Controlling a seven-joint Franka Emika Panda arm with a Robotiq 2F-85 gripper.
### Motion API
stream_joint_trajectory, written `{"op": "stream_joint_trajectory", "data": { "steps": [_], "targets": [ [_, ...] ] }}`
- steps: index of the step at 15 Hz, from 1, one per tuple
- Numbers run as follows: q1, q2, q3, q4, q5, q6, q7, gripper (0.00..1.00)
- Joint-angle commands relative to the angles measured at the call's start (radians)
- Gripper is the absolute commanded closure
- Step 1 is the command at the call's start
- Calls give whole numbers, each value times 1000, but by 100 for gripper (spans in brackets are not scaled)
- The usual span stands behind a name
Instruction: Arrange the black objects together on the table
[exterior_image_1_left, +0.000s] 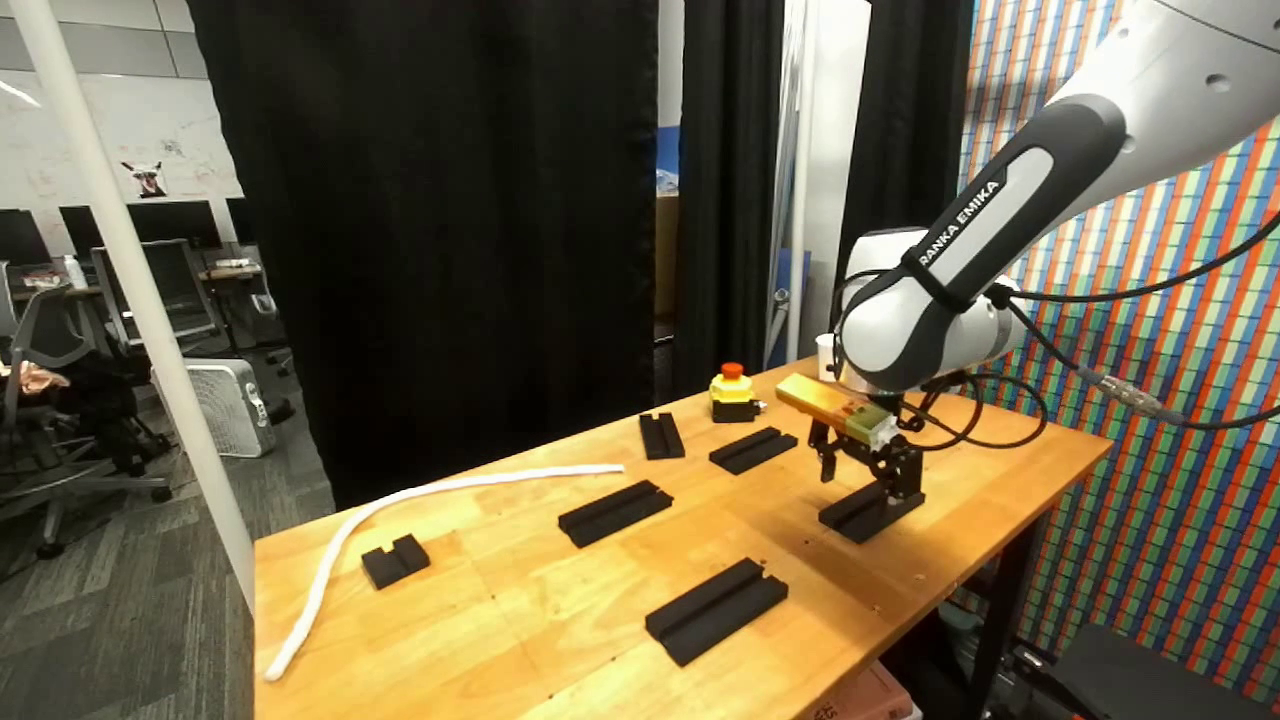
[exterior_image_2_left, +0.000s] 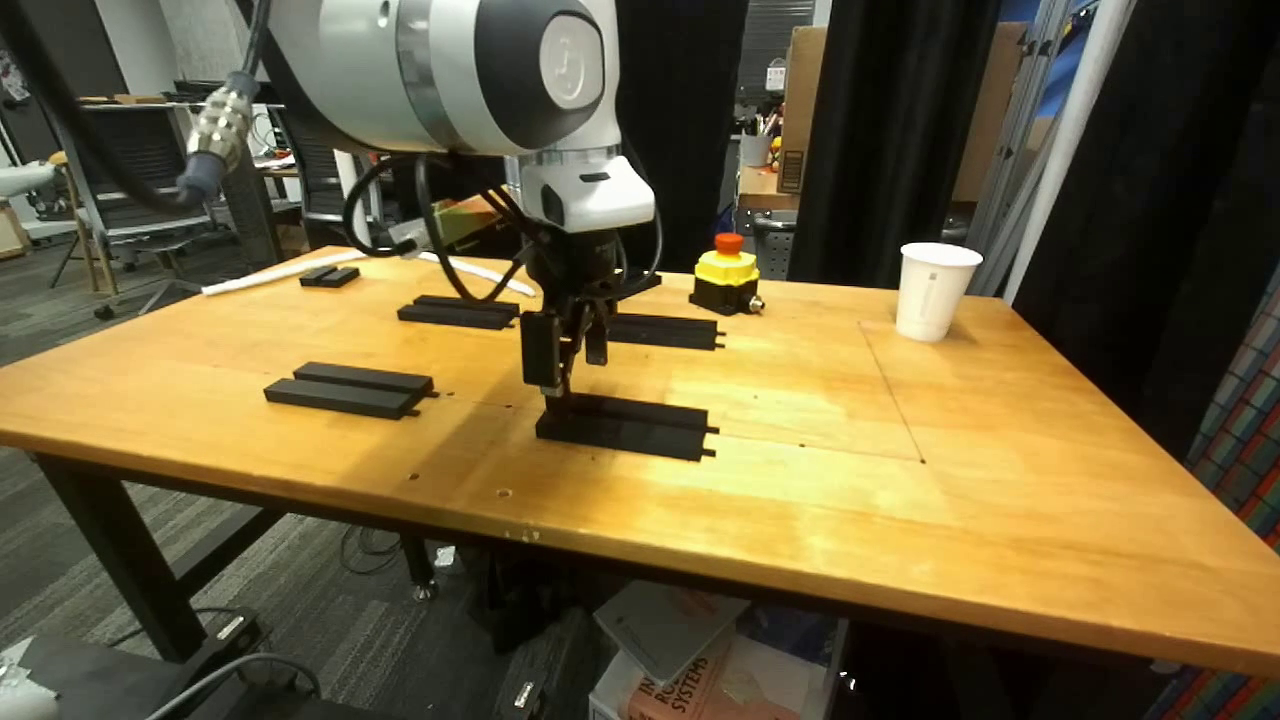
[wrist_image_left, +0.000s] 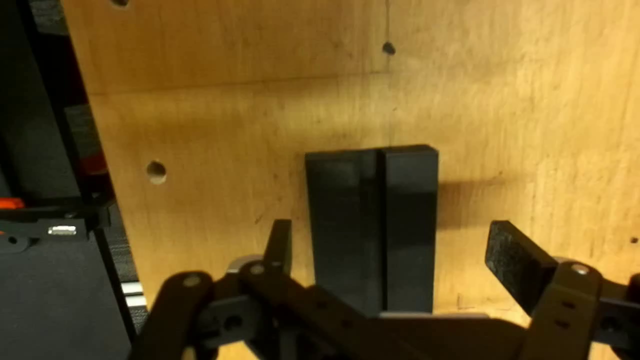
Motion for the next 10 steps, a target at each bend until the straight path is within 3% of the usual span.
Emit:
{"op": "stream_joint_trajectory", "data": {
  "steps": [1, 10],
  "targets": [
    [-34, -10, -25, -2, -51, -22, -87, 0],
    [-48, 89, -51, 44, -39, 32, -260, 0]
  ]
}}
